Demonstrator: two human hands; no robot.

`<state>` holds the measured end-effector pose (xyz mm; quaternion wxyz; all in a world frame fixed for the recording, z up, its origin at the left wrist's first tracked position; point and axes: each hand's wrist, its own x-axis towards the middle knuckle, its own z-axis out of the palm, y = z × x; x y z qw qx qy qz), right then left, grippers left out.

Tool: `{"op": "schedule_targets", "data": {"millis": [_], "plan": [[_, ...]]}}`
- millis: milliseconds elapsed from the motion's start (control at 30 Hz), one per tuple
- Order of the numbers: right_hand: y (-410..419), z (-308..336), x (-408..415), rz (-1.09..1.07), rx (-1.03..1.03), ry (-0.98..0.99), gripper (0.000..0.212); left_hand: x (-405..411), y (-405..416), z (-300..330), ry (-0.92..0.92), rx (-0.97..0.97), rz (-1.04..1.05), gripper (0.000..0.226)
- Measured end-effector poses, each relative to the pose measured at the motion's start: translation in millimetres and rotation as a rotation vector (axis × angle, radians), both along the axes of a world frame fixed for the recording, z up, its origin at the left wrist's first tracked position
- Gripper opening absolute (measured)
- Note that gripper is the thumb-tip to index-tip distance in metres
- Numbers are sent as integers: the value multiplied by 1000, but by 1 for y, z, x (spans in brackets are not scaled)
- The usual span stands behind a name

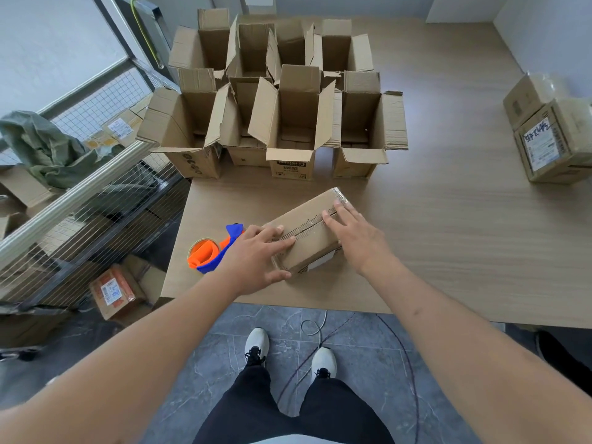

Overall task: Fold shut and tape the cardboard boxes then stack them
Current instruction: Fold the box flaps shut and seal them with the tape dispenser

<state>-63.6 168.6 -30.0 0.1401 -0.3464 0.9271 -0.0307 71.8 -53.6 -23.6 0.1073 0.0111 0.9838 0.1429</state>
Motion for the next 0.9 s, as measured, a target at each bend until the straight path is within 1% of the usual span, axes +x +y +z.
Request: {"op": "schedule_targets", "data": {"millis": [133, 267, 333, 400, 467, 533, 600, 667, 700, 767, 900], "plan": [[-2, -4, 6, 17, 36, -37, 99, 3, 11, 0, 49, -3, 41, 72], [-8, -5, 14, 16, 60, -31, 95, 4, 20, -8, 92, -15, 74, 72], [-10, -4, 22, 49, -21, -33, 88, 4, 22, -13, 114, -57, 63, 73], [-13, -4, 35, 136, -124, -28, 78, 4, 23, -17, 157, -90, 55, 75], [-16, -6, 45, 171, -165, -47, 75, 4, 22, -18, 174, -87, 61, 77], [-18, -7, 50, 115, -202, -70, 79, 4, 19, -15, 157, -65, 54, 81], [-19, -8, 52, 52, -259, -80, 81, 5, 12, -11, 103, -54, 24, 91], [-19, -9, 52, 26, -299, -90, 79, 8, 5, -8, 61, -60, -21, 98], [-19, -9, 52, 25, -307, -99, 76, 11, 2, -7, 59, -56, -41, 98], [-20, -10, 49, 48, -311, -116, 72, 15, -3, -6, 90, -22, -72, 90], [-18, -12, 42, 113, -313, -138, 72, 12, -8, -5, 205, 24, -133, 65]]}}
